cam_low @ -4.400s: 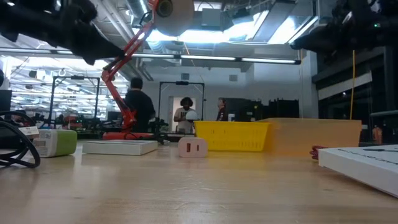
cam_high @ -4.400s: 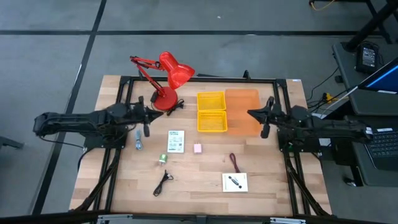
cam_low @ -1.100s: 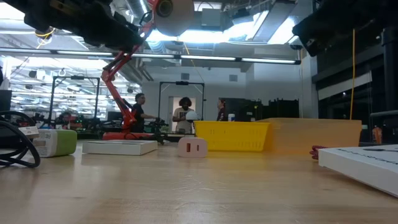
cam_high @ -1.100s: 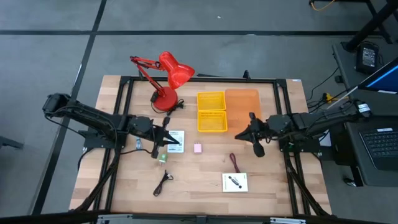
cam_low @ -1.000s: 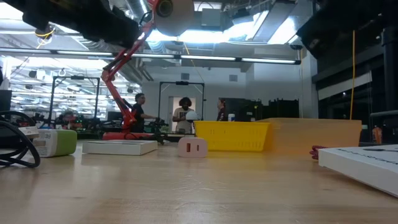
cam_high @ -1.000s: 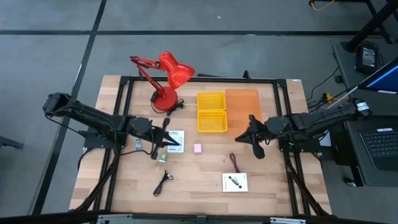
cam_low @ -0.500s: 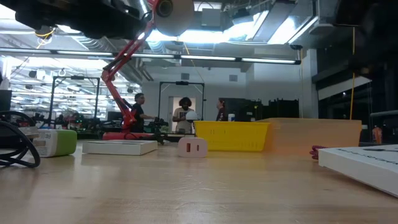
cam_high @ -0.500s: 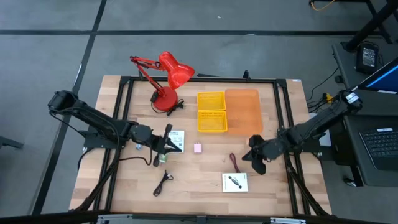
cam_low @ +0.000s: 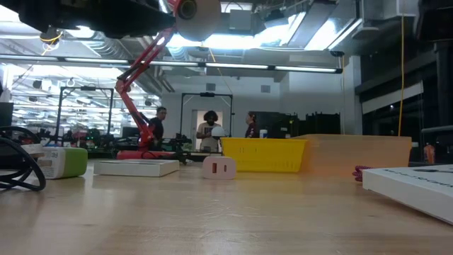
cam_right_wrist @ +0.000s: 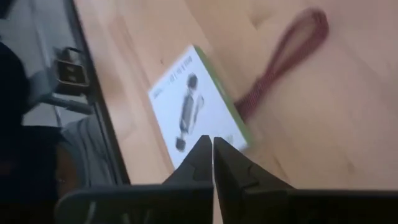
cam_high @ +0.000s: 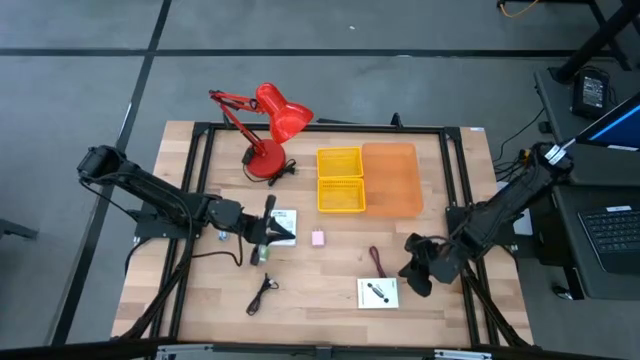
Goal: Pick and place items into bin
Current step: Put the right white card reader box into the orange bin
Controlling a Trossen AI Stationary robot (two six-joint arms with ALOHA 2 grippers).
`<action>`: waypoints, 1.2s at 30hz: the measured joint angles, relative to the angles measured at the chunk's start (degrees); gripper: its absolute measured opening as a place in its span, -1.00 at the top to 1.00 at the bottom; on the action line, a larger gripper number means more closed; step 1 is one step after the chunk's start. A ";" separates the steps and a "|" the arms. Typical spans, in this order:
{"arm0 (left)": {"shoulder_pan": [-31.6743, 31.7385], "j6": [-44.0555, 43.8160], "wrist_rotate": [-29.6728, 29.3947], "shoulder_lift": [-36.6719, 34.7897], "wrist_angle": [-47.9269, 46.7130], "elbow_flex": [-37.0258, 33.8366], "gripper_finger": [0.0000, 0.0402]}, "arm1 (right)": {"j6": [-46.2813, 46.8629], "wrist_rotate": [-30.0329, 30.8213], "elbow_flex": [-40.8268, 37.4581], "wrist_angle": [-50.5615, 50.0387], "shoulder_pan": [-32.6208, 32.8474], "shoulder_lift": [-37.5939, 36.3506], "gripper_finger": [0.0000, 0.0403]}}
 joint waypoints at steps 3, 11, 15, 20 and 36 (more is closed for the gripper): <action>0.41 1.21 -1.55 0.00 0.00 0.00 0.99 | 3.88 -0.24 5.12 -8.17 1.51 3.09 1.00; 3.84 0.97 -1.72 0.00 0.00 0.00 0.99 | 7.66 -0.15 13.89 -13.69 3.28 11.88 1.00; 5.32 0.29 -0.75 0.00 -0.07 0.00 0.98 | 13.74 0.31 13.85 -16.21 3.26 14.75 1.00; 6.66 0.28 1.92 0.00 -0.39 0.00 0.99 | 17.84 2.79 13.74 -20.98 3.42 15.76 1.00; 6.75 -2.80 3.70 0.00 -0.46 0.00 0.99 | 25.67 7.16 13.72 -15.01 3.87 14.88 0.36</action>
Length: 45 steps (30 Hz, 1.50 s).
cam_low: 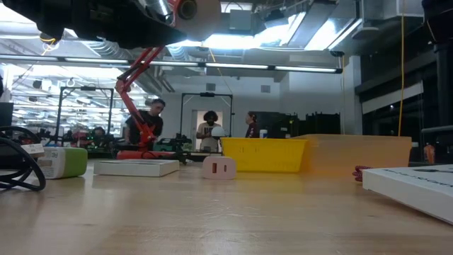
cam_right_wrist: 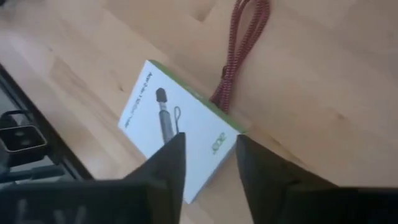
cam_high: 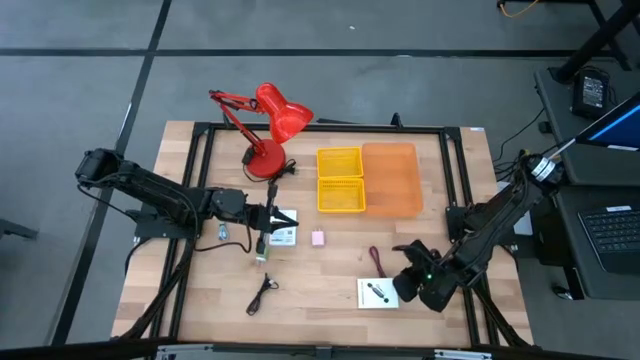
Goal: Pick and place items into bin
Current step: Put the right white card reader box into the orange bin
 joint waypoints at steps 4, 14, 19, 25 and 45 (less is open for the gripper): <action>-0.05 -0.13 1.23 0.00 -0.39 0.00 0.99 | 2.21 -0.24 0.00 0.57 0.00 1.36 0.17; -0.07 -1.66 1.27 0.00 -0.85 0.00 0.99 | 4.57 -1.50 0.00 3.22 0.66 7.23 0.00; -0.07 -1.67 1.26 0.00 -0.84 0.00 0.98 | 6.33 -1.29 0.00 4.11 1.81 10.21 -0.01; -0.07 -2.55 1.26 0.00 -0.83 0.00 0.99 | 6.56 0.77 0.00 4.49 2.14 11.23 -0.01; -0.07 -3.58 4.14 0.00 -0.83 0.00 0.99 | 7.07 8.71 -16.64 36.97 3.32 10.97 -0.01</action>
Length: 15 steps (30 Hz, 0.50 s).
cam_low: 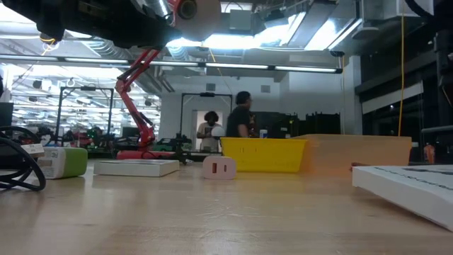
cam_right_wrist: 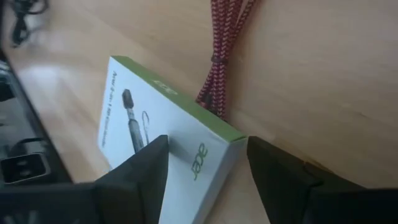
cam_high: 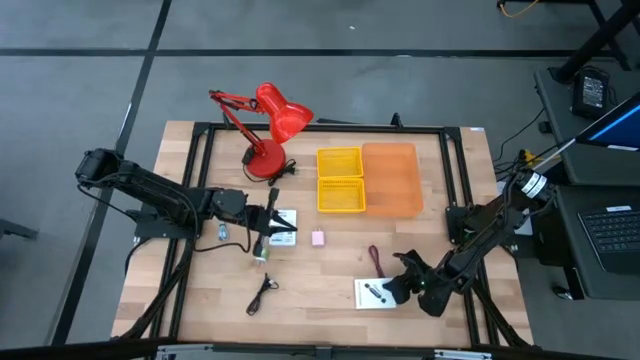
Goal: Pick and place items into bin
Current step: Put the right white card reader box into the orange bin
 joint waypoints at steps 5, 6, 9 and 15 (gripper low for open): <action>0.00 0.00 -0.08 0.00 -0.02 0.00 0.99 | -2.58 0.66 -2.44 5.66 0.00 0.04 -0.01; 0.00 0.00 -0.10 0.00 0.00 0.00 0.99 | -2.74 0.64 -2.74 6.41 0.00 0.04 -0.01; 0.00 0.00 -0.13 0.00 0.00 0.00 0.99 | -2.97 0.60 -2.88 6.69 0.00 0.08 0.00; 0.00 0.00 -0.21 0.00 -0.02 0.00 0.99 | -4.10 0.24 -2.96 6.78 -0.02 0.15 0.18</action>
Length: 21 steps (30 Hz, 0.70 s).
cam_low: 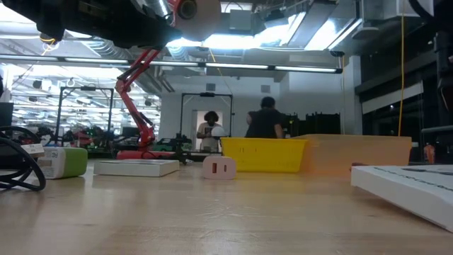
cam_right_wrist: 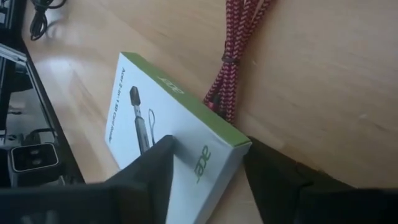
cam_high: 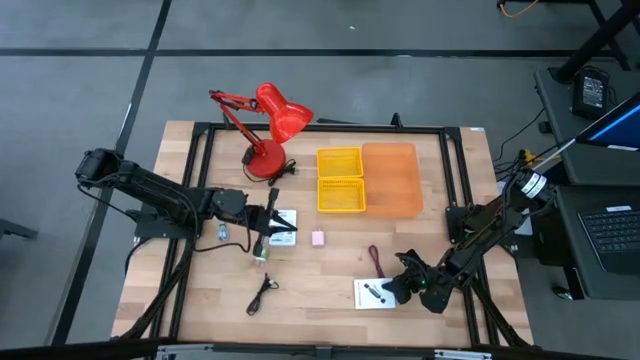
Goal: Pick and place items into bin
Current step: Put the right white card reader box into the orange bin
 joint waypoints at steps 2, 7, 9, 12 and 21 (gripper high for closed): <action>0.00 0.02 0.00 0.00 0.01 0.00 0.99 | -0.13 -0.14 -0.02 0.05 0.00 0.04 0.30; 0.00 0.04 0.00 0.00 0.01 0.00 0.99 | -1.22 -0.51 0.00 0.66 -0.03 0.04 0.62; 0.00 0.02 0.00 0.00 0.01 0.00 0.99 | -1.25 -0.32 0.08 0.80 0.00 0.01 0.72; 0.00 0.02 0.00 0.00 0.00 0.00 0.99 | -1.44 -0.10 0.09 0.83 -0.02 0.00 0.80; 0.00 0.02 0.00 0.00 0.00 0.00 0.99 | -7.98 2.88 -0.04 2.02 0.00 -2.07 0.86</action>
